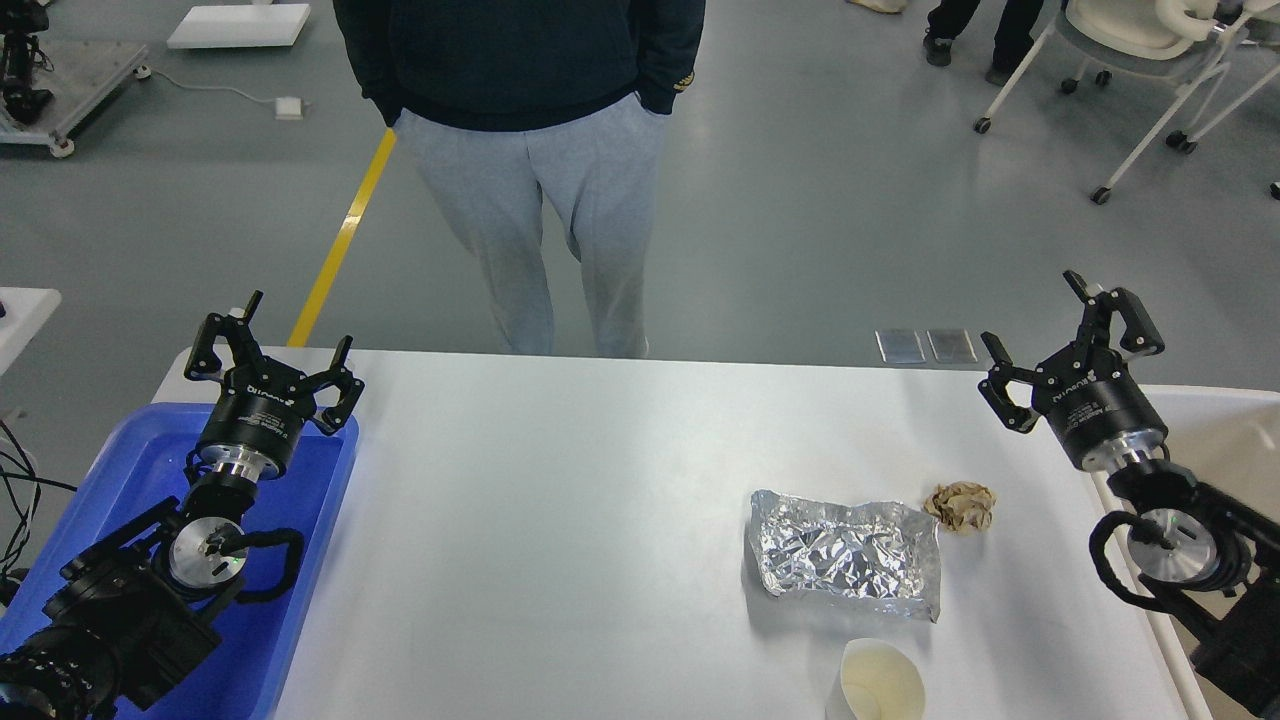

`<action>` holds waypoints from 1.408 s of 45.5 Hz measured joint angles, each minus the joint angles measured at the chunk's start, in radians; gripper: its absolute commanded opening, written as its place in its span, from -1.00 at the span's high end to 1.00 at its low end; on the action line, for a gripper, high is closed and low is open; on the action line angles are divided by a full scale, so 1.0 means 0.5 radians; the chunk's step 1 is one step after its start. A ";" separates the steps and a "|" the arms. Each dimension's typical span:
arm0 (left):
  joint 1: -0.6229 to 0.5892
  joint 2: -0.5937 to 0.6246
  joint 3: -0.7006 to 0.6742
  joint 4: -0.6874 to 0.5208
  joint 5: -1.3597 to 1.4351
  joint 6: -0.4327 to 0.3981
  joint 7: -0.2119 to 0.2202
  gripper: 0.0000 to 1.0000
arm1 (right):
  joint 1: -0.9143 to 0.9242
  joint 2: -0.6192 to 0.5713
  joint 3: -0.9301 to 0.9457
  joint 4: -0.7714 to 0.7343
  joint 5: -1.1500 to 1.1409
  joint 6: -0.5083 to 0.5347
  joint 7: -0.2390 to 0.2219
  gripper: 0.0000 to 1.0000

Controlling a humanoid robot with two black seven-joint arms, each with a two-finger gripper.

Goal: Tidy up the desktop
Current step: 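Move the right gripper down toward the white paper cup near the table edge, then position the right gripper at the white paper cup and close on it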

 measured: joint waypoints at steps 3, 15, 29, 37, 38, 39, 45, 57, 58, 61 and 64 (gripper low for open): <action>0.000 0.000 0.000 0.000 0.000 0.000 0.000 -1.00 | 0.000 -0.106 -0.070 0.169 -0.023 -0.086 -0.024 -1.00; 0.000 -0.001 0.000 0.000 0.000 0.000 0.000 -1.00 | 0.014 -0.545 -0.259 0.812 -0.372 -0.286 -0.277 -1.00; 0.000 0.000 0.000 0.000 0.000 0.000 0.000 -1.00 | 0.015 -0.869 -0.491 1.165 -1.188 -0.290 -0.390 -1.00; 0.000 0.000 0.000 0.000 0.000 0.000 0.000 -1.00 | 0.049 -0.989 -0.651 1.312 -1.503 -0.289 -0.409 -1.00; 0.000 0.000 0.000 0.000 0.000 0.000 0.000 -1.00 | 0.058 -1.004 -0.683 1.328 -1.548 -0.288 -0.411 -1.00; 0.000 0.000 0.000 0.000 0.000 0.000 0.000 -1.00 | 0.064 -1.013 -0.704 1.338 -1.574 -0.288 -0.412 -1.00; 0.000 0.000 0.000 0.000 0.000 0.000 0.000 -1.00 | 0.138 -1.055 -0.879 1.394 -1.749 -0.285 -0.418 -1.00; -0.001 -0.001 0.000 0.000 0.000 0.000 0.001 -1.00 | 0.345 -1.099 -1.309 1.460 -2.051 -0.289 -0.423 -1.00; -0.002 -0.001 0.000 0.000 0.000 0.000 0.001 -1.00 | 0.356 -1.100 -1.332 1.462 -2.074 -0.291 -0.423 -1.00; -0.002 -0.001 0.000 0.000 0.000 0.000 0.001 -1.00 | 0.392 -1.104 -1.420 1.465 -2.156 -0.292 -0.428 -1.00; -0.002 -0.001 0.000 0.000 0.000 0.000 0.001 -1.00 | 0.416 -1.106 -1.480 1.468 -2.208 -0.295 -0.434 -1.00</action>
